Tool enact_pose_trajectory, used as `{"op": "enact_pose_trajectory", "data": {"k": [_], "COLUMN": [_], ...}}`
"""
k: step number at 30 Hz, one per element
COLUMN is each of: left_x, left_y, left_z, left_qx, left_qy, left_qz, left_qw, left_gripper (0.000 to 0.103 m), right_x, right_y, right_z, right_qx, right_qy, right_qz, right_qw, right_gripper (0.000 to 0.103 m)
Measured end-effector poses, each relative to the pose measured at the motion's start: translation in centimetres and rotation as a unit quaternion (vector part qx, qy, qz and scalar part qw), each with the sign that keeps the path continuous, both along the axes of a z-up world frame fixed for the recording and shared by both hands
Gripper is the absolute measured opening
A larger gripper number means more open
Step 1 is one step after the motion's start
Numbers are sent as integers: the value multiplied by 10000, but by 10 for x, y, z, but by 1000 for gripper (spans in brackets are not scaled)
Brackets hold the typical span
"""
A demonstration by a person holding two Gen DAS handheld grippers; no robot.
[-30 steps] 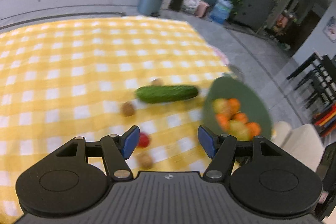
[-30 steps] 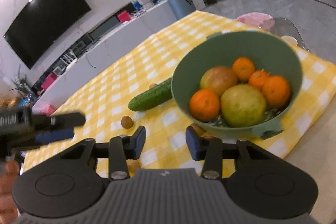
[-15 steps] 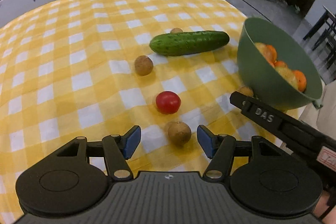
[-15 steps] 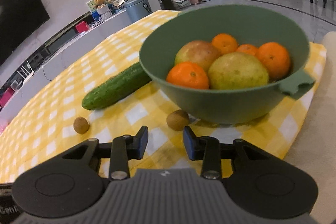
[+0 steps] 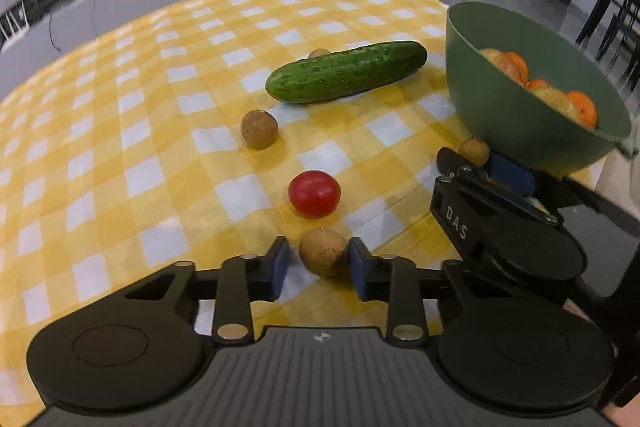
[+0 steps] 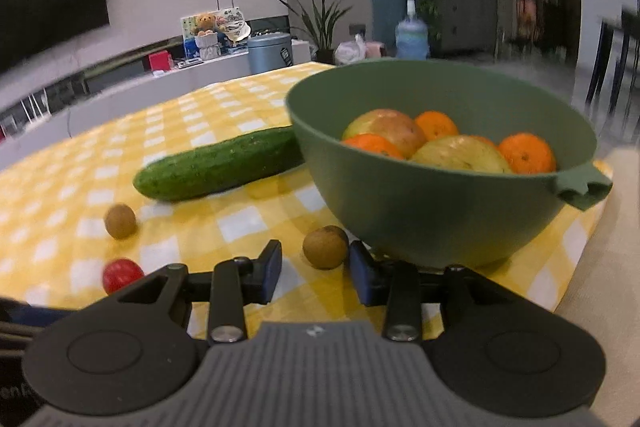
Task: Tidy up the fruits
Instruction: 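Grasp a small brown kiwi with the right tool while the left tool grasps a brown potato, then lift the kiwi and potato with both tools and carry them over the colander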
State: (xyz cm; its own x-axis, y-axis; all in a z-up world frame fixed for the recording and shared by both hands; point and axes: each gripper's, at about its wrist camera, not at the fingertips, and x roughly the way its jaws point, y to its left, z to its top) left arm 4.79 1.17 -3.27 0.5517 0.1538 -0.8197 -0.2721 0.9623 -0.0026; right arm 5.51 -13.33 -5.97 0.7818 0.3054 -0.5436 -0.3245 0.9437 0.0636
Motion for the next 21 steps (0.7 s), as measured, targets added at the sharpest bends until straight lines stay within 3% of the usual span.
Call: {"op": "enact_pose_trajectory", "data": {"k": [4, 9, 16, 21], "left_x": [-1, -3, -12, -23], "left_y": [5, 8, 31, 57], "left_z": [0, 1, 10, 21], "left_qx": [-149, -232, -752, -1196], "left_qy": [-61, -77, -154, -331], "left_qz": [66, 151, 497, 763], "left_qw": [9998, 9996, 9958, 9893], "left_gripper": [29, 29, 29, 29], "right_x": [-1, 0, 4, -1], "right_y": [1, 4, 0, -1], "right_z": [-5, -5, 3, 17], "right_qx": [27, -60, 360, 516], "right_qy": [-160, -167, 311, 133], "right_qz": [-192, -155, 687, 990], "right_qw": [9997, 9997, 9965, 9937], "right_gripper": [21, 21, 21, 21]}}
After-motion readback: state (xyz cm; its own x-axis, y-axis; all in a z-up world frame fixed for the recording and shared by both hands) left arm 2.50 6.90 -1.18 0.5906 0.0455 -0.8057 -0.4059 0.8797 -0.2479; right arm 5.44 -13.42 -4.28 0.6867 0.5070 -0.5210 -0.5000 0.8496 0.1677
